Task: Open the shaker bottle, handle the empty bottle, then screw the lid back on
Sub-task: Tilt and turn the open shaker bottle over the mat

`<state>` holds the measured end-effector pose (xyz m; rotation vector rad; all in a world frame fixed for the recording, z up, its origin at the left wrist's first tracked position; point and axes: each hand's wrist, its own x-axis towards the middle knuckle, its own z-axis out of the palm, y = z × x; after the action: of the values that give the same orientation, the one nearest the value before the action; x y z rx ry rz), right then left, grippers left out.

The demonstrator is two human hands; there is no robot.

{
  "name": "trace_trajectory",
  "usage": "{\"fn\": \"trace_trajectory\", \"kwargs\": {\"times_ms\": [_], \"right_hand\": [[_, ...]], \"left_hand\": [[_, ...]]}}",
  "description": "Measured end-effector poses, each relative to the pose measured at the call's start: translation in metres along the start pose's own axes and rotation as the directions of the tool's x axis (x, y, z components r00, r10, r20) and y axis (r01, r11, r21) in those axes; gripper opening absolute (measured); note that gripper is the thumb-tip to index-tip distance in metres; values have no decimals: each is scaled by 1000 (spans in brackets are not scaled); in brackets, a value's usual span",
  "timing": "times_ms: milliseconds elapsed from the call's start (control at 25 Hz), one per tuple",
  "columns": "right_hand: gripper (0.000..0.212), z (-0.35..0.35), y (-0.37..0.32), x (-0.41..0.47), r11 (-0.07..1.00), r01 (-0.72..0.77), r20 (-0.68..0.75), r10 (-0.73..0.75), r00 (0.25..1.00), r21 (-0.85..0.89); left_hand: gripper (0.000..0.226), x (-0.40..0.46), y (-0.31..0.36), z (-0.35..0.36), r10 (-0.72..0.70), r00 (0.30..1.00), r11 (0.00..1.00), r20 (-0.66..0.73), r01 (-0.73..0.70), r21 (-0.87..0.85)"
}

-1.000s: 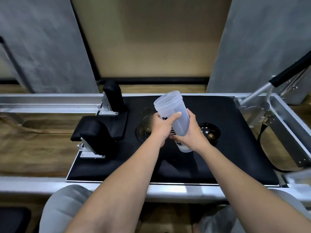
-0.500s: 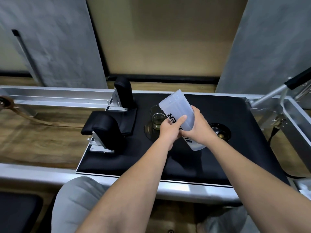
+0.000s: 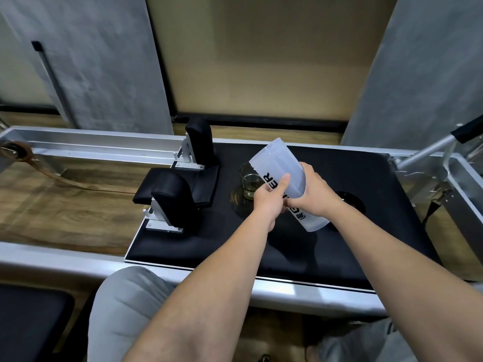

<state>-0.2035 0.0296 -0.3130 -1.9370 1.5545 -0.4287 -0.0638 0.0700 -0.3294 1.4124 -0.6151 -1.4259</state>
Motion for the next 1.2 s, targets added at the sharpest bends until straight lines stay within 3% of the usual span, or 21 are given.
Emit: {"fn": "trace_trajectory", "kwargs": {"times_ms": [1200], "right_hand": [[113,-19,-26,1,983,-74,99,91,991,-168]], "left_hand": [[47,13,-4,3,-55,998,996,18,56,-67]]}}
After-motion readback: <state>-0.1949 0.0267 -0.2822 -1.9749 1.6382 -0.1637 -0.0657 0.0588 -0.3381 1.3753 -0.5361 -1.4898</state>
